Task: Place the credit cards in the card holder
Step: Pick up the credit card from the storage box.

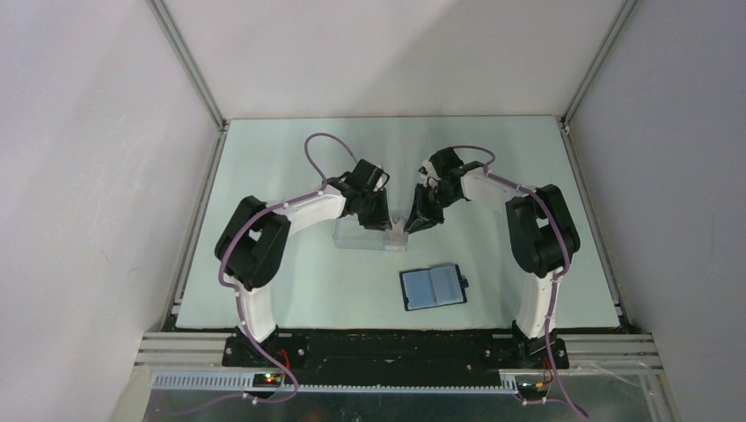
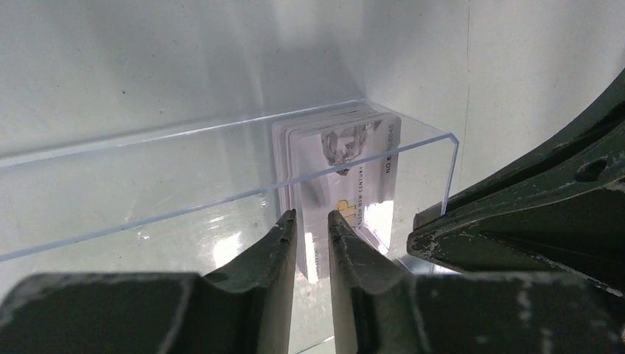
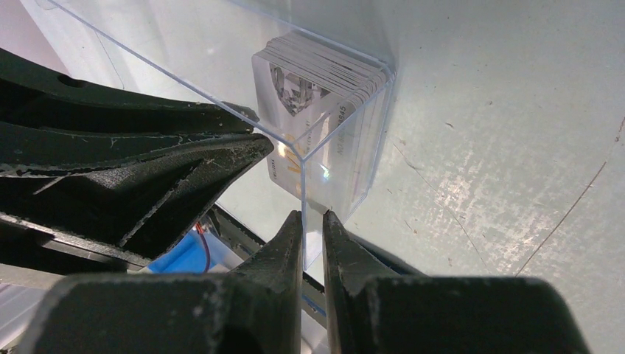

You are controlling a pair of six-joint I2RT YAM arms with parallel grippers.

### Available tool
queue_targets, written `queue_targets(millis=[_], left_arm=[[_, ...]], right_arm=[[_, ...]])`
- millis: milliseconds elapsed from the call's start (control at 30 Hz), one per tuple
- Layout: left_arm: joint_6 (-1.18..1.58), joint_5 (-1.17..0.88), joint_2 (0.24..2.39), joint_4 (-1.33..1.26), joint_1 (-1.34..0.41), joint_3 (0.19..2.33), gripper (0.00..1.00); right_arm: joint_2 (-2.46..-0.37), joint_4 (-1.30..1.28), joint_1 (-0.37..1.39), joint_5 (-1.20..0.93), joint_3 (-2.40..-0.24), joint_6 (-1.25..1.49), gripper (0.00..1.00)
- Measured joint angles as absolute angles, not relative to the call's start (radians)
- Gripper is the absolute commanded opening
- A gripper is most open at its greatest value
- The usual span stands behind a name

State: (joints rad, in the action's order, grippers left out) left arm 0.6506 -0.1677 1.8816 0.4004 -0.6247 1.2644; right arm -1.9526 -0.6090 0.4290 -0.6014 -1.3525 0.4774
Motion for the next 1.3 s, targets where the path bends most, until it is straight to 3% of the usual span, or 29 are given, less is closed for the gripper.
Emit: queue_targets(millis=[233,500,833,967,1300], left_arm=[[0.647,-0.168,1.882,0.401,-0.625,1.264,0.21],[0.646,-0.168,1.885,0.403,-0.628,1.265,0.08],[0.646,-0.162,1.885,0.407,-0.628,1.266,0.05],[0.646,-0.157,1.885,0.408,-0.630,1.266,0.06],[0.641,-0.137,1.885,0.433,-0.646,1.301,0.20]], right_arm=[[-1.953,-0.609,0.429,-0.603,-1.353,0.477,0.11],[-1.954,-0.610,0.428,-0.604,-1.354,0.477,0.11],[-1.955,-0.611,0.428,-0.604,-1.354,0.477,0.11],[-1.955,-0.611,0.428,-0.605,-1.354,0.477,0.12],[-1.956,-0.612,0.428,-0.608,-1.355,0.476,0.12]])
